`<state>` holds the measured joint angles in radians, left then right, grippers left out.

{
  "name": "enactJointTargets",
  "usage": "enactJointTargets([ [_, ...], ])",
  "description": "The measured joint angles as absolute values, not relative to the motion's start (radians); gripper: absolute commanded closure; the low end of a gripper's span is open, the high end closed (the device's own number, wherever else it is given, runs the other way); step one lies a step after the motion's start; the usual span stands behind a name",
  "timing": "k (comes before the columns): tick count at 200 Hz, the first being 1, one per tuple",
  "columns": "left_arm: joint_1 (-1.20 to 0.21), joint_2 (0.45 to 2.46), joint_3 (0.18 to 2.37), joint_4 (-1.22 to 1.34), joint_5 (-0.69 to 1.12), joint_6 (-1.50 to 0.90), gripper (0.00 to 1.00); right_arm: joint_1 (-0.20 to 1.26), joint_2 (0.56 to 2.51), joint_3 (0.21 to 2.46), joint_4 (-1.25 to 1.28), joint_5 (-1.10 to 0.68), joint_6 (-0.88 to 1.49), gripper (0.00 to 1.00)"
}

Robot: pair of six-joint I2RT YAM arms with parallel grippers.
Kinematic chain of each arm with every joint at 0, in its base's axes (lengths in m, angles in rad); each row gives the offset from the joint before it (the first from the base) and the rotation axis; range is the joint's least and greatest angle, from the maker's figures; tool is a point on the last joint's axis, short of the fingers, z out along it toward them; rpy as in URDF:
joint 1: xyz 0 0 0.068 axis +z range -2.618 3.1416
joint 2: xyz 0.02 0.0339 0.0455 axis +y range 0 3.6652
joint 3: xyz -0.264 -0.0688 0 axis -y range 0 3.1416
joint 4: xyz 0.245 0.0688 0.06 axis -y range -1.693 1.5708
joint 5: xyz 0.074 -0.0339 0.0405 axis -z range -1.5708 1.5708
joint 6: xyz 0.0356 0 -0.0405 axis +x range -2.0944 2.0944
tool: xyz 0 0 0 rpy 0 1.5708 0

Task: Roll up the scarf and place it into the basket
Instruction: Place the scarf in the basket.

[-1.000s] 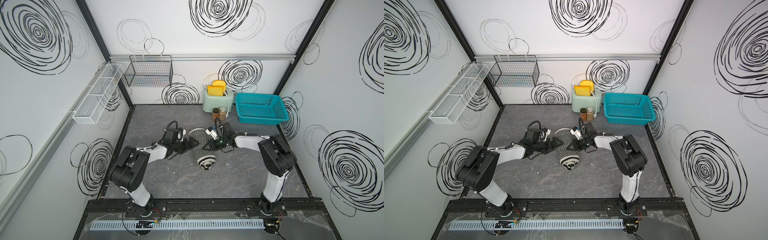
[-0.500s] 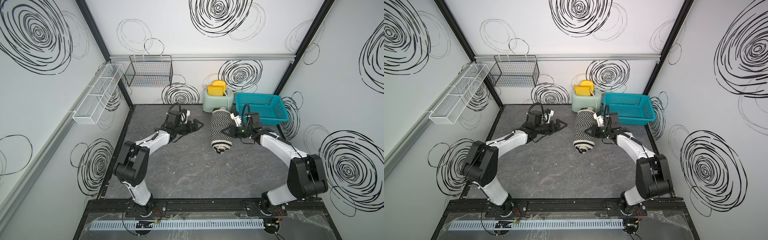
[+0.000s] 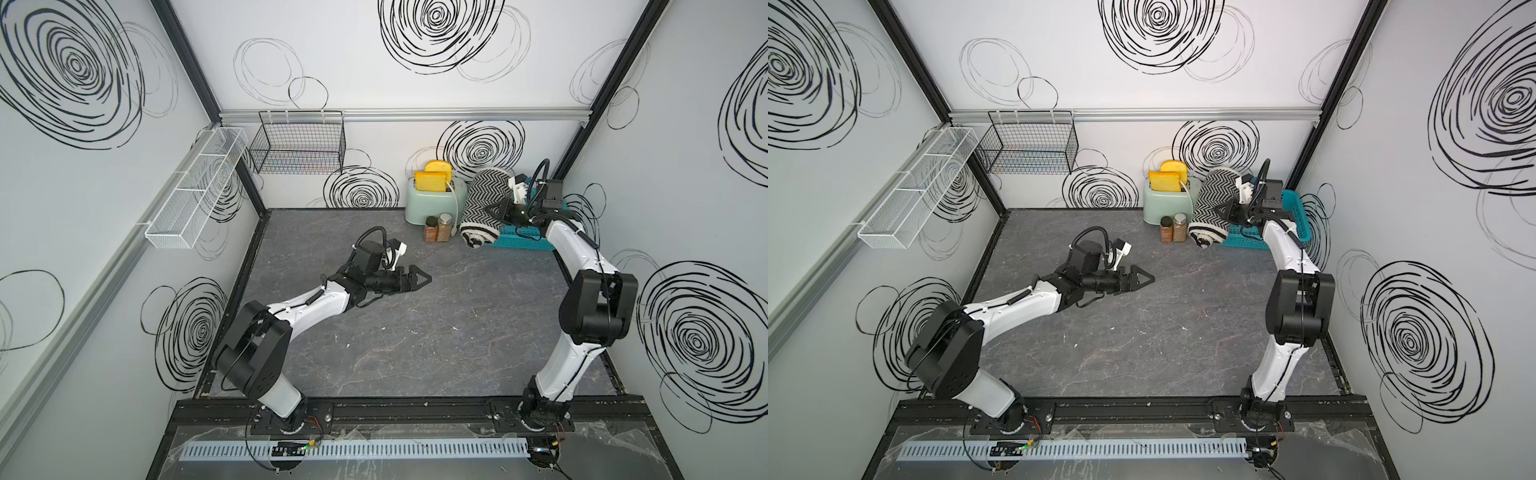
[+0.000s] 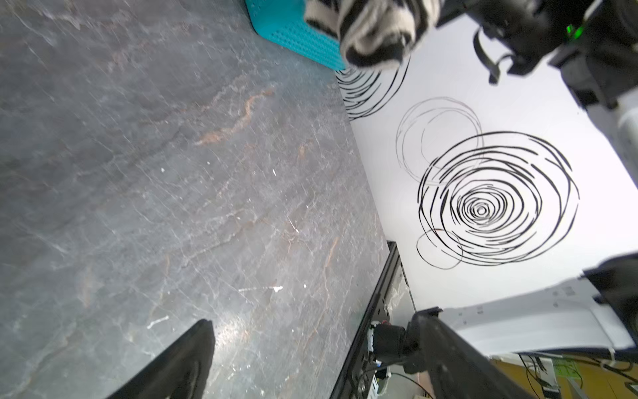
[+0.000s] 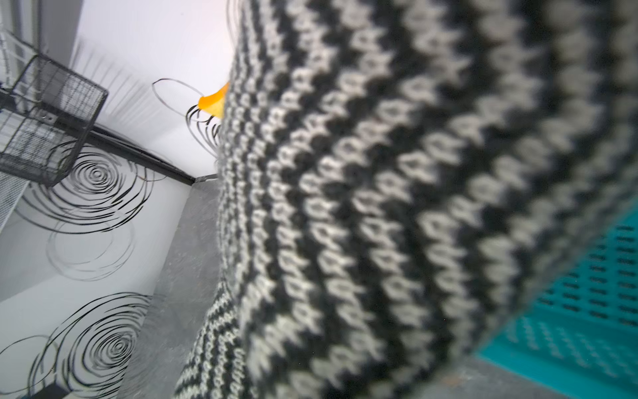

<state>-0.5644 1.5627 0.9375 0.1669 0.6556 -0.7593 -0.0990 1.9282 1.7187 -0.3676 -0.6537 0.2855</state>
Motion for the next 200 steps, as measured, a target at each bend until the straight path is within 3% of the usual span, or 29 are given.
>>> enactJointTargets([
  [123,-0.531,1.513,0.864,0.191,0.646,-0.794,0.02,-0.168,2.413,2.386,-0.540,-0.418,0.156,1.00],
  [200,-0.517,1.513,0.820,0.234,0.651,-0.813,0.02,-0.072,2.442,2.411,-0.653,-0.194,0.066,1.00],
])
